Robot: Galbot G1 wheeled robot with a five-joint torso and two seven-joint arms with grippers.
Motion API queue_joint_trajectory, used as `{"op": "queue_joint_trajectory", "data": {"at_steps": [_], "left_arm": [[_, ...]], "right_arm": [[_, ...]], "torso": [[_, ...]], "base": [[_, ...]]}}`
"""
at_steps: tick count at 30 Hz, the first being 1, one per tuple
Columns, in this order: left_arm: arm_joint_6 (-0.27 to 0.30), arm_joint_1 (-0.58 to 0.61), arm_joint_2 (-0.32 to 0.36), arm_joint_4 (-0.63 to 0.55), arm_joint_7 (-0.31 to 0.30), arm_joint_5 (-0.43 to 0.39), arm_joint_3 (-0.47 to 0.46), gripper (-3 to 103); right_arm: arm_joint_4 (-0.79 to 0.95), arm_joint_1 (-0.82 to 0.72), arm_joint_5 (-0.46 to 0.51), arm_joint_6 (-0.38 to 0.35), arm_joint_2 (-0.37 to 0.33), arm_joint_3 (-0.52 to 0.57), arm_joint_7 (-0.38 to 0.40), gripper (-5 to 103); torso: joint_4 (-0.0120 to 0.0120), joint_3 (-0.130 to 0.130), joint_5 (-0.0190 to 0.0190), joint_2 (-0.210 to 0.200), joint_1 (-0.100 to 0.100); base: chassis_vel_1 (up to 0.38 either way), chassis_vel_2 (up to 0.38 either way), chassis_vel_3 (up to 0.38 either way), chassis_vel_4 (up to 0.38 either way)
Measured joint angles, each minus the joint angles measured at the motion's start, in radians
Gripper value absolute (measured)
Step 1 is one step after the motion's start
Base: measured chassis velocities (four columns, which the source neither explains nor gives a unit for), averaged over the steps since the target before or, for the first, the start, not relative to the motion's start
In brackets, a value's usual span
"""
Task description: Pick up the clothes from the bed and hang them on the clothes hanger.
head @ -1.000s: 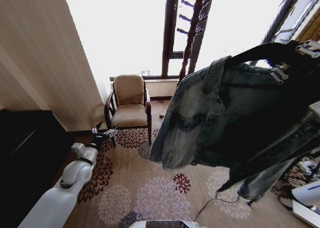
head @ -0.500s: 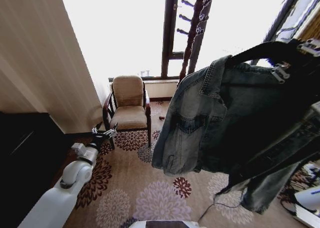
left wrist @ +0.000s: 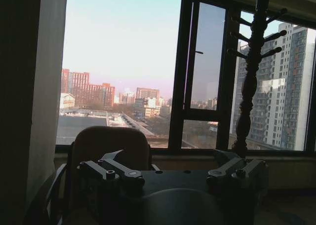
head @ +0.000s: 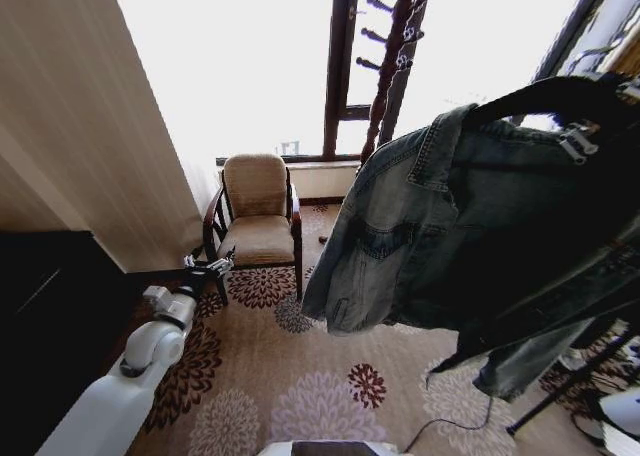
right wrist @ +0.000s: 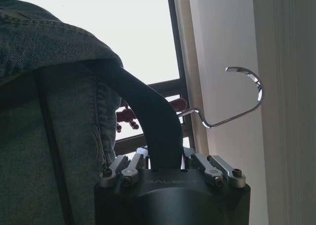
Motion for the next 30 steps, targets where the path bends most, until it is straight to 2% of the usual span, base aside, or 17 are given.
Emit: {"op": "queue_joint_trajectory", "data": {"at_steps": [17, 30], "left_arm": [[0.0, 0.0, 0.0, 0.0, 0.0, 0.0, 0.0, 100], [0.0, 0.0, 0.0, 0.0, 0.0, 0.0, 0.0, 100]], "right_arm": [[0.0, 0.087, -0.046, 0.008, -0.045, -0.124, 0.003, 31], [0.0, 0.09, -0.069, 0.01, -0.039, -0.134, 0.003, 31]], "torso": [[-0.0001, 0.0, 0.0001, 0.0, 0.0], [-0.0001, 0.0, 0.0, 0.0, 0.0]], "base": [[-0.112, 0.115, 0.11, -0.109], [-0.099, 0.107, 0.101, -0.101]]}}
